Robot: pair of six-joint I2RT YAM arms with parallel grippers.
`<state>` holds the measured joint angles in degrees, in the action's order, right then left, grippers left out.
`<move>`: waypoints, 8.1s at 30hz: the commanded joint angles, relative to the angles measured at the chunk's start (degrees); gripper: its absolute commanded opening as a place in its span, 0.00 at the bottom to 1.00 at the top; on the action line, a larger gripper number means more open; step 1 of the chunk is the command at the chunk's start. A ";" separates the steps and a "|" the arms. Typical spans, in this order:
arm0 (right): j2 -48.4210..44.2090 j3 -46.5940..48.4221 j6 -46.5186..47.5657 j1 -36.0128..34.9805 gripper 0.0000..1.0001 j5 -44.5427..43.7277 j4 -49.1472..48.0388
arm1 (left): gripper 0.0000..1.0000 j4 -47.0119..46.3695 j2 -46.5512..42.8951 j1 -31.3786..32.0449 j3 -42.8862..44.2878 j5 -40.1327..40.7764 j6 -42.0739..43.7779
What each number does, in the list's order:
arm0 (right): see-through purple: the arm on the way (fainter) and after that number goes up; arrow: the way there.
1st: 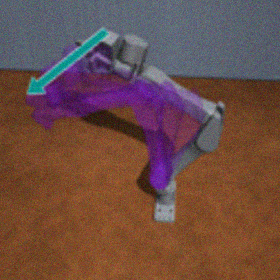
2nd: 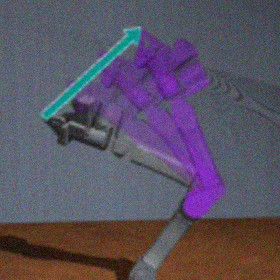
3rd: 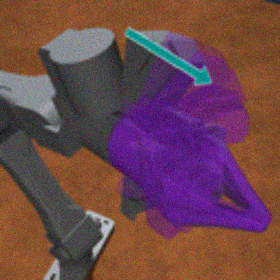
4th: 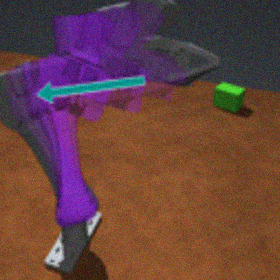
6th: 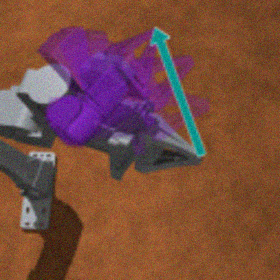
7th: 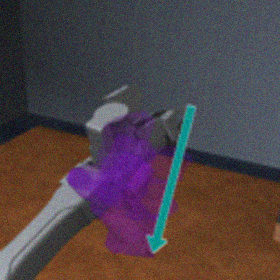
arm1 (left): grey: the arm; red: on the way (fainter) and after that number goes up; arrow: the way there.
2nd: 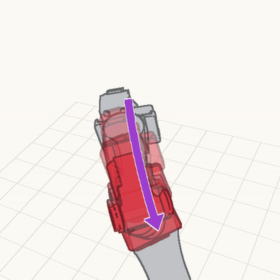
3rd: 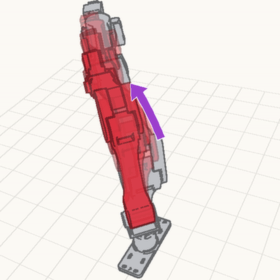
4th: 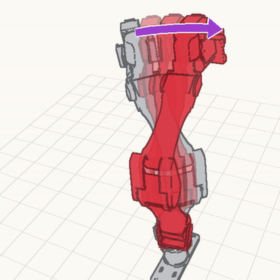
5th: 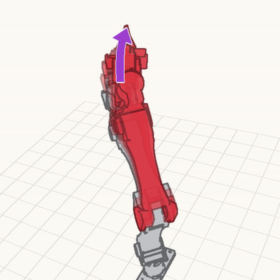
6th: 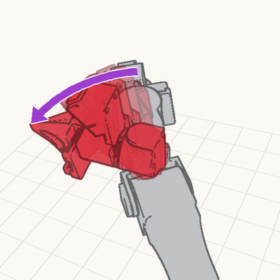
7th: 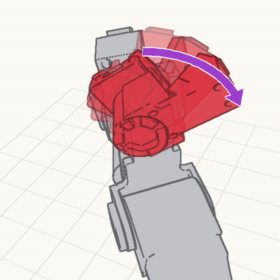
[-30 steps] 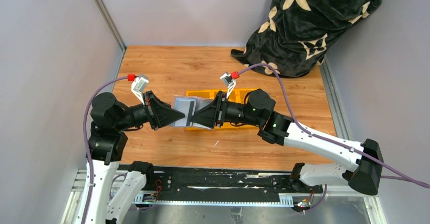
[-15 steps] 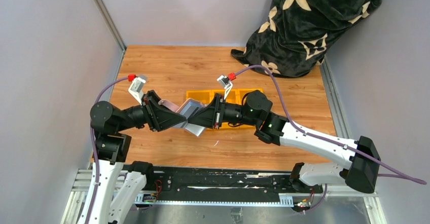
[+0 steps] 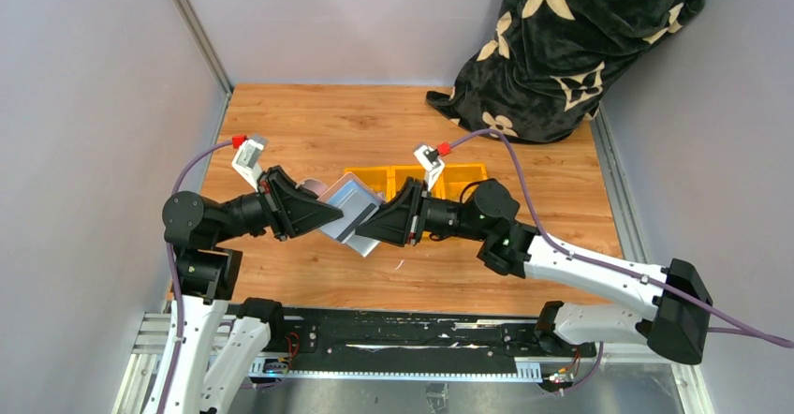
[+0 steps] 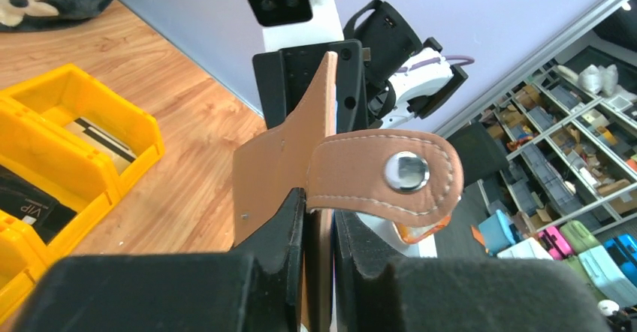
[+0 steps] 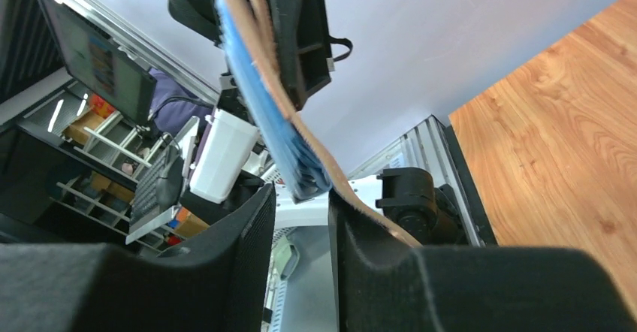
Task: Take the credit cards out of the card holder
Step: Remove the credit card from the card holder, then place the credit card in the storage box, then remove the credit card from the card holder.
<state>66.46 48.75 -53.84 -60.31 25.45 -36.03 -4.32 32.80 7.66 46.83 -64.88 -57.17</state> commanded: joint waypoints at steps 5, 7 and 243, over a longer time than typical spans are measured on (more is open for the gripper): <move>-1.87 -2.02 -0.98 0.11 0.39 -4.49 -8.24 | 0.06 -2.44 -1.06 0.69 -0.40 2.32 -4.78; -1.09 -1.89 -1.78 0.11 0.36 -4.14 -9.85 | 0.05 -1.15 -1.07 0.69 -0.07 2.71 -4.21; -3.43 9.03 10.64 2.95 0.62 10.06 17.99 | 0.00 31.69 -1.42 0.44 15.69 5.60 27.83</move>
<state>63.24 58.83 -43.88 -56.18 34.70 -16.53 29.89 31.09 8.34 62.26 -58.41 -27.86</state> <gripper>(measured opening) 0.709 0.059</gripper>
